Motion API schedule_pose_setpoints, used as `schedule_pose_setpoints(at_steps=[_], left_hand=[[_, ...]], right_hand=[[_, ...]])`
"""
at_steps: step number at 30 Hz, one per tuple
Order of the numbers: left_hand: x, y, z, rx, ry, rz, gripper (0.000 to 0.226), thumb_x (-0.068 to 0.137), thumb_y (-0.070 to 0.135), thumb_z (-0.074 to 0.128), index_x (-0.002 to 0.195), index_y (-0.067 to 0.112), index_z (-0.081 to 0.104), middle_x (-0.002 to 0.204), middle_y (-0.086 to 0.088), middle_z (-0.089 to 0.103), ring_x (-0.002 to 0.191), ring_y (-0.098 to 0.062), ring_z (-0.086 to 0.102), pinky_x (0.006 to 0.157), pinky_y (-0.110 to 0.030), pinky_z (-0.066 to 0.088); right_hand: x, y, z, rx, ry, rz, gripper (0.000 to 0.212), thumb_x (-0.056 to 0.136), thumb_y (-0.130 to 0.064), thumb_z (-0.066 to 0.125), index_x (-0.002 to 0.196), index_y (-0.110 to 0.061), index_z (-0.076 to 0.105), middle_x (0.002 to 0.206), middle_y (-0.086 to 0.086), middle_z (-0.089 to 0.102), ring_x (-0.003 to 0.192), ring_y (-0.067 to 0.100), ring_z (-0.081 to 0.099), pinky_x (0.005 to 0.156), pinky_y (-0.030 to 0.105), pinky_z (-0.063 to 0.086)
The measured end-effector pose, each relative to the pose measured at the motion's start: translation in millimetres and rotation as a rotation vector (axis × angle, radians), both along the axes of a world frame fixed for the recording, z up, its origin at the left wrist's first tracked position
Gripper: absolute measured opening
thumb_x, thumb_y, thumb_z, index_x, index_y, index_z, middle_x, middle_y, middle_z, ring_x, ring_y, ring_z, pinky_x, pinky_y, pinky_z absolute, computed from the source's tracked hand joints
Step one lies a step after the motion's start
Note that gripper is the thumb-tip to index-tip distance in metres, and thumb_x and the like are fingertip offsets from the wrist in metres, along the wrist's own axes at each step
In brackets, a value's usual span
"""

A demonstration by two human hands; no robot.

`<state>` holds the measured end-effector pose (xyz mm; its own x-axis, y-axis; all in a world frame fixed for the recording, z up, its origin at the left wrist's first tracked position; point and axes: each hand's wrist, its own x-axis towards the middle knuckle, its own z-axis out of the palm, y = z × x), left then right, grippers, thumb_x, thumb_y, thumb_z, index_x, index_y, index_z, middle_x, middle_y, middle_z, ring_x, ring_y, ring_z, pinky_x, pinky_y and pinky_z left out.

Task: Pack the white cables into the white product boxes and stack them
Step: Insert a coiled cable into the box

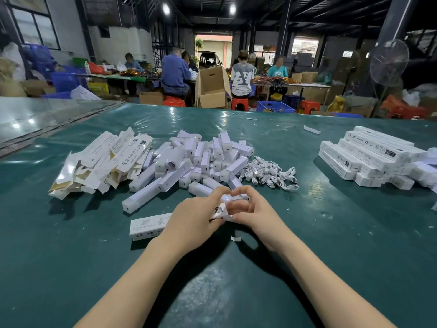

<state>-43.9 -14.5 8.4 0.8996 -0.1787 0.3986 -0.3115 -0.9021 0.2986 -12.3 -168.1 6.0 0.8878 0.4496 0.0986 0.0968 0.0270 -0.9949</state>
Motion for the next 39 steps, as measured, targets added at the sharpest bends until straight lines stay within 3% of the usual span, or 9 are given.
schedule_pose_setpoints(at_steps=[7, 10, 14, 18, 21, 23, 26, 31, 39], left_hand=[[-0.3, -2.0, -0.2, -0.037, -0.026, 0.002, 0.049, 0.087, 0.033, 0.056, 0.13, 0.035, 0.033, 0.114, 0.007, 0.065, 0.104, -0.021, 0.058, 0.083, -0.035, 0.043], [-1.0, -2.3, 0.0, -0.075, -0.05, -0.021, 0.047, 0.085, 0.024, 0.059, 0.128, 0.03, 0.041, 0.117, 0.01, 0.062, 0.107, -0.016, 0.055, 0.086, -0.029, 0.04], [-2.6, -3.0, 1.5, -0.137, -0.112, -0.04, 0.036, 0.079, 0.018, 0.067, 0.113, 0.021, 0.057, 0.11, 0.009, 0.064, 0.102, -0.014, 0.056, 0.08, -0.021, 0.035], [-2.8, -6.4, 2.6, -0.156, -0.126, -0.033, 0.041, 0.078, 0.021, 0.069, 0.117, 0.024, 0.054, 0.106, 0.008, 0.068, 0.099, -0.016, 0.06, 0.078, -0.022, 0.037], [-4.1, -8.5, 3.2, -0.185, -0.123, -0.013, 0.057, 0.079, 0.022, 0.068, 0.129, 0.032, 0.042, 0.108, 0.01, 0.067, 0.097, -0.017, 0.061, 0.073, -0.017, 0.033], [-4.7, -9.0, 4.4, -0.21, -0.14, -0.006, 0.064, 0.079, 0.022, 0.07, 0.133, 0.031, 0.038, 0.111, 0.009, 0.067, 0.098, -0.019, 0.062, 0.074, -0.017, 0.032], [-5.9, -9.6, 5.4, -0.219, -0.156, -0.014, 0.069, 0.077, 0.019, 0.072, 0.135, 0.029, 0.037, 0.114, 0.007, 0.066, 0.1, -0.022, 0.061, 0.076, -0.018, 0.032], [-8.9, -11.8, 4.1, -0.236, -0.163, -0.026, 0.069, 0.074, 0.014, 0.073, 0.134, 0.029, 0.041, 0.11, 0.011, 0.068, 0.096, -0.016, 0.059, 0.077, -0.017, 0.034], [-10.2, -12.8, 3.7, -0.286, -0.206, -0.059, 0.066, 0.072, 0.013, 0.076, 0.13, 0.025, 0.048, 0.106, 0.006, 0.069, 0.103, -0.007, 0.045, 0.073, -0.011, 0.031]], right_hand=[[0.3, 2.0, 0.4, -0.39, -0.396, -0.263, 0.012, 0.082, -0.011, 0.063, 0.085, -0.023, 0.061, 0.089, -0.006, 0.054, 0.078, 0.003, 0.052, 0.071, 0.013, 0.041], [-1.2, 4.8, -1.3, -0.323, -0.297, -0.209, 0.018, 0.086, -0.01, 0.06, 0.071, -0.02, 0.059, 0.075, 0.0, 0.057, 0.059, 0.008, 0.054, 0.062, 0.021, 0.046], [-3.1, 6.0, 0.7, -0.199, -0.258, -0.26, 0.029, 0.084, -0.002, 0.061, 0.062, -0.02, 0.058, 0.063, 0.002, 0.054, 0.037, 0.003, 0.05, 0.046, 0.013, 0.038], [-5.9, 9.6, 2.0, -0.375, -0.536, -0.32, 0.015, 0.084, 0.0, 0.058, 0.077, -0.012, 0.066, 0.073, -0.003, 0.052, 0.053, 0.0, 0.044, 0.059, 0.01, 0.034], [-8.5, 14.5, -1.1, -0.394, -0.688, -0.347, 0.03, 0.083, 0.005, 0.053, 0.102, -0.015, 0.064, 0.086, -0.005, 0.048, 0.062, -0.004, 0.042, 0.066, 0.007, 0.035], [-8.3, 14.7, 0.7, -0.187, -0.527, -0.353, 0.032, 0.085, 0.002, 0.054, 0.096, -0.028, 0.056, 0.084, -0.006, 0.051, 0.063, -0.001, 0.047, 0.066, 0.009, 0.039], [-5.8, 14.7, 4.8, 0.092, -0.226, -0.277, 0.023, 0.085, 0.002, 0.057, 0.08, -0.02, 0.055, 0.072, -0.002, 0.055, 0.061, 0.006, 0.05, 0.063, 0.018, 0.043], [-1.9, 13.2, 3.1, 0.157, -0.083, -0.23, 0.026, 0.081, 0.009, 0.06, 0.068, -0.013, 0.057, 0.052, -0.01, 0.053, 0.051, 0.005, 0.045, 0.056, 0.016, 0.04], [0.1, 10.3, 4.0, 0.335, 0.074, -0.205, 0.029, 0.081, 0.014, 0.053, 0.064, -0.01, 0.055, 0.052, -0.002, 0.053, 0.05, 0.013, 0.042, 0.055, 0.02, 0.038]])
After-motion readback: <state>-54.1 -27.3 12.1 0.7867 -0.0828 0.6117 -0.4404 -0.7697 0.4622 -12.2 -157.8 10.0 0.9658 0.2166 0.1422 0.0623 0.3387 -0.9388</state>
